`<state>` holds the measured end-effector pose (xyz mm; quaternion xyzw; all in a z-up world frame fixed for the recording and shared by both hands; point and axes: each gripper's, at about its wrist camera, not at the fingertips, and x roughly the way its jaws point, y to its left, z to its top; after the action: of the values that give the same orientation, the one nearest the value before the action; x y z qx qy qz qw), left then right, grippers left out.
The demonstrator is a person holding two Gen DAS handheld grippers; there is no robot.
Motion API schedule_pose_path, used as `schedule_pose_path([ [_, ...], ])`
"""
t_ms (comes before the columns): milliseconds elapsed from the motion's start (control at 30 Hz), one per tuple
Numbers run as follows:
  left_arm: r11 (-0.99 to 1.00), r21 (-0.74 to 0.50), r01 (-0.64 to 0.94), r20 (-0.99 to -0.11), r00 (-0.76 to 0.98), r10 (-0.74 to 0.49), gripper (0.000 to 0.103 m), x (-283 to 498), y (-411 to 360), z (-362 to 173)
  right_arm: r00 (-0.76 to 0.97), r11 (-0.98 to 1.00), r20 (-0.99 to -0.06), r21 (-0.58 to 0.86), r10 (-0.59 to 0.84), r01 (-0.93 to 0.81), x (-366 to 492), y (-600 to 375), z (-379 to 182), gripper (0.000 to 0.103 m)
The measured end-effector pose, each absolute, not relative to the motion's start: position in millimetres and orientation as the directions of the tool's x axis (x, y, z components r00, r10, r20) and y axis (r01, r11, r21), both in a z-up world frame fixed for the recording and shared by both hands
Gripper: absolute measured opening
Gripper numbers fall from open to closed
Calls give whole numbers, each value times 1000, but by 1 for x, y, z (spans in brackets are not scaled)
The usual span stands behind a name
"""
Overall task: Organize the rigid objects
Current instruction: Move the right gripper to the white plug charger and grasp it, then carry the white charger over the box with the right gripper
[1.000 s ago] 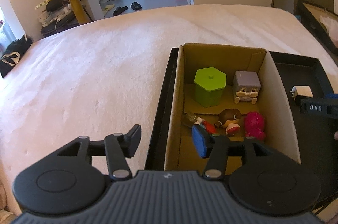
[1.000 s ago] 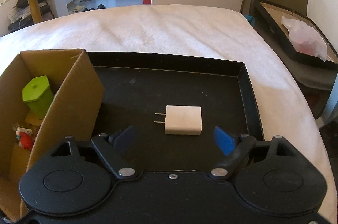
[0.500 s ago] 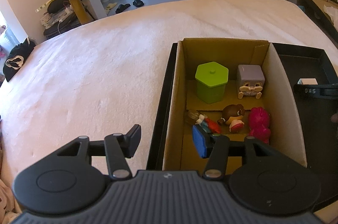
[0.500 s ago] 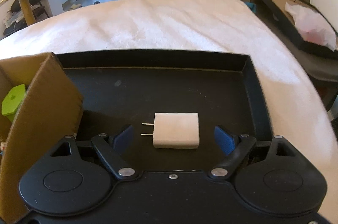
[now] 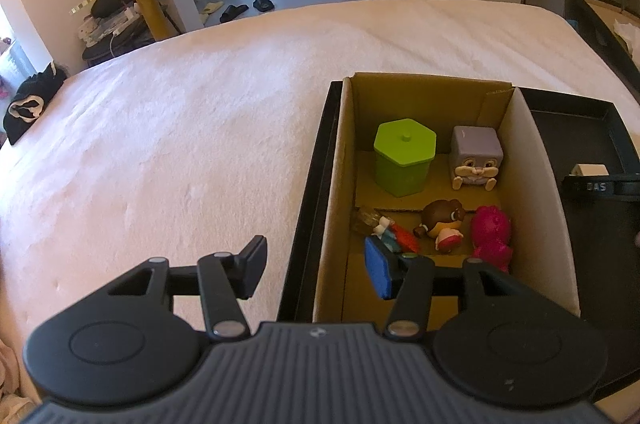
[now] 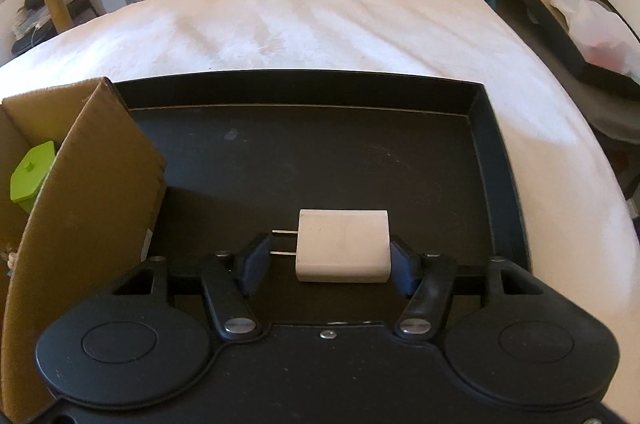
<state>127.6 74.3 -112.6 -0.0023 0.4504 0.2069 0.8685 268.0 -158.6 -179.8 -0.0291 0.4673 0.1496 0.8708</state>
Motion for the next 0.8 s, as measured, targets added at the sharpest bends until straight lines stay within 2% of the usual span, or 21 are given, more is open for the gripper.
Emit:
schedule_pose_path([
  [800, 919, 91, -383, -774, 554, 307, 52, 115, 86, -106, 561, 886, -718, 175, 413, -429, 231, -146, -99, 60],
])
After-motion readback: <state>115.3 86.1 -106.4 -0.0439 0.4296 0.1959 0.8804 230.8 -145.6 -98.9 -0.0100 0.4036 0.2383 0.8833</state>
